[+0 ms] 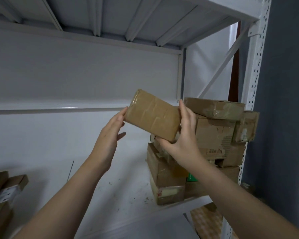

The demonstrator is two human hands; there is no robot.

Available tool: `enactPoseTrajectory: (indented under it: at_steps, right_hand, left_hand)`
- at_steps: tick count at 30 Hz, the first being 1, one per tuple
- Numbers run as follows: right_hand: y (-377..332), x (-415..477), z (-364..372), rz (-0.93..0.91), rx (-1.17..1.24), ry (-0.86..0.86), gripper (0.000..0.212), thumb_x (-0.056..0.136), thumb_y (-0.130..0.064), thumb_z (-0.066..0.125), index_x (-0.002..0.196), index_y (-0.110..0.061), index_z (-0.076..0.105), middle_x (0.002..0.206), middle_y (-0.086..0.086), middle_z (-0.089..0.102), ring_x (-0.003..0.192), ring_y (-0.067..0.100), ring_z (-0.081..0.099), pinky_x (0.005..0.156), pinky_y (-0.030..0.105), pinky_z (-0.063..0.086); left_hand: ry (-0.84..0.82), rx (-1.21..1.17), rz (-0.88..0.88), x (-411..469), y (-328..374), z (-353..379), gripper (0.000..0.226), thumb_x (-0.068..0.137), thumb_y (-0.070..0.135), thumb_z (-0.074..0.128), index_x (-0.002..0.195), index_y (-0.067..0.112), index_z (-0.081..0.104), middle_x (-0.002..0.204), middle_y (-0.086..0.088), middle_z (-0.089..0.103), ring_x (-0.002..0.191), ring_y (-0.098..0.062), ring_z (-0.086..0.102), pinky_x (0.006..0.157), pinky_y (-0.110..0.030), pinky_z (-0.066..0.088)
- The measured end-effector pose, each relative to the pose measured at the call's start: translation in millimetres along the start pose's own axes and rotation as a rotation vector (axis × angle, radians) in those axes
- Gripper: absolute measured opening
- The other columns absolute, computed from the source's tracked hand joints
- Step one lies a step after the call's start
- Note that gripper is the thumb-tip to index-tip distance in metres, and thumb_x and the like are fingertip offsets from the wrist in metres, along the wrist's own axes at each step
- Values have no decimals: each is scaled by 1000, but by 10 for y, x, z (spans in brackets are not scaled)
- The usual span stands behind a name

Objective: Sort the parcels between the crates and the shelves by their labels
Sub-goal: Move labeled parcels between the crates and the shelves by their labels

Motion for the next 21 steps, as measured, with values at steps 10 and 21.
enactPoseTrajectory:
  at_steps: [10, 21]
  right_hand:
    - [-307, -312, 146, -438, -353, -37, 76, 77, -11, 78, 135, -22, 30, 146, 6, 14, 143, 32, 8, 113, 48, 11]
    - [54, -362, 155, 252, 604, -72, 61, 78, -28, 67, 124, -46, 33, 131, -11, 46, 118, -1, 54, 95, 22, 48]
  left_hand:
    - [107, -193, -254, -117, -88, 61, 57, 63, 70, 60, 104, 33, 51, 105, 9, 65, 87, -4, 68, 65, -30, 57]
    - [78, -269, -32, -277, -151, 160, 38, 84, 35, 49, 122, 39, 43, 115, 11, 66, 108, -7, 62, 99, -40, 44]
Point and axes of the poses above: each hand's wrist, its own x-axis towards the middle knuckle, its own z-axis out of the palm, y = z × x, the point moved 8 cm from there along x, towards the middle knuckle
